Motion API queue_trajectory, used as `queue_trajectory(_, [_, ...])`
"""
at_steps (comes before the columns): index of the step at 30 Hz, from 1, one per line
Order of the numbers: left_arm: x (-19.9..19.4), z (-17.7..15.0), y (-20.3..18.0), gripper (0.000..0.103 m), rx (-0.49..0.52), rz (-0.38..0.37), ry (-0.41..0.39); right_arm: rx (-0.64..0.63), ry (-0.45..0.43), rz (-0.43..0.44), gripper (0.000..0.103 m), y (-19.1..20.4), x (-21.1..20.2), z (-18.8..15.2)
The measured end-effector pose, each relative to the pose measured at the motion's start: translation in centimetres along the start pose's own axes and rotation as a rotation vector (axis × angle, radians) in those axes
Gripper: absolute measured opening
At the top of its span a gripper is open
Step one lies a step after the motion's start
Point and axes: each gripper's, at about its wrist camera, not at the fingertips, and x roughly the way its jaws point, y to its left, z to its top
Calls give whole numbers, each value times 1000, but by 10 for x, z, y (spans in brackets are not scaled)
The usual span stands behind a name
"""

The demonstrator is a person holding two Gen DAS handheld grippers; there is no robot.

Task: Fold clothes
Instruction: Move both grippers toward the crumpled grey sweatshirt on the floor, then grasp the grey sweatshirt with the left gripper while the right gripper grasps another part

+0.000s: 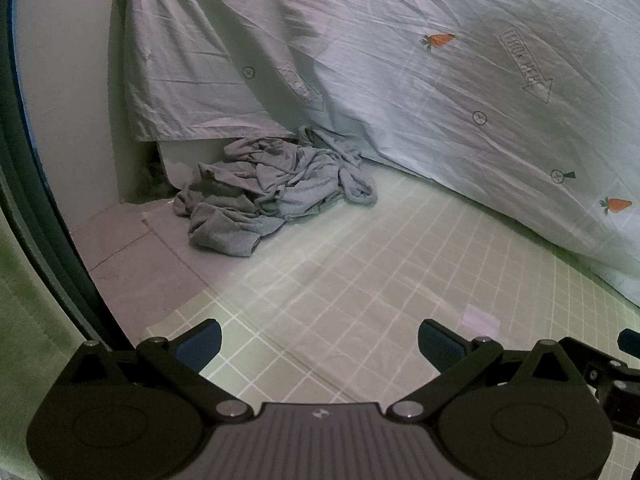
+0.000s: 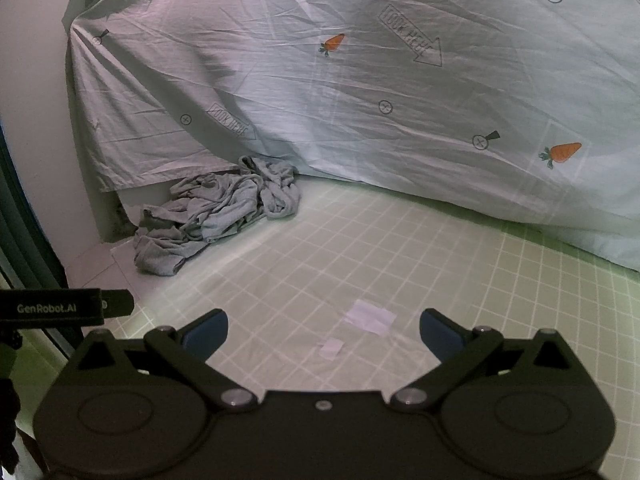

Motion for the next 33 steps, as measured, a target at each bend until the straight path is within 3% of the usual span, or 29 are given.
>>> queue_trajectory(19, [20, 15, -11, 103, 33, -16, 1, -7, 17, -22, 103, -5, 24, 13])
queue_trajectory(33, [98, 75, 1, 103, -23, 14, 15, -17, 13, -19, 103, -3, 113, 70])
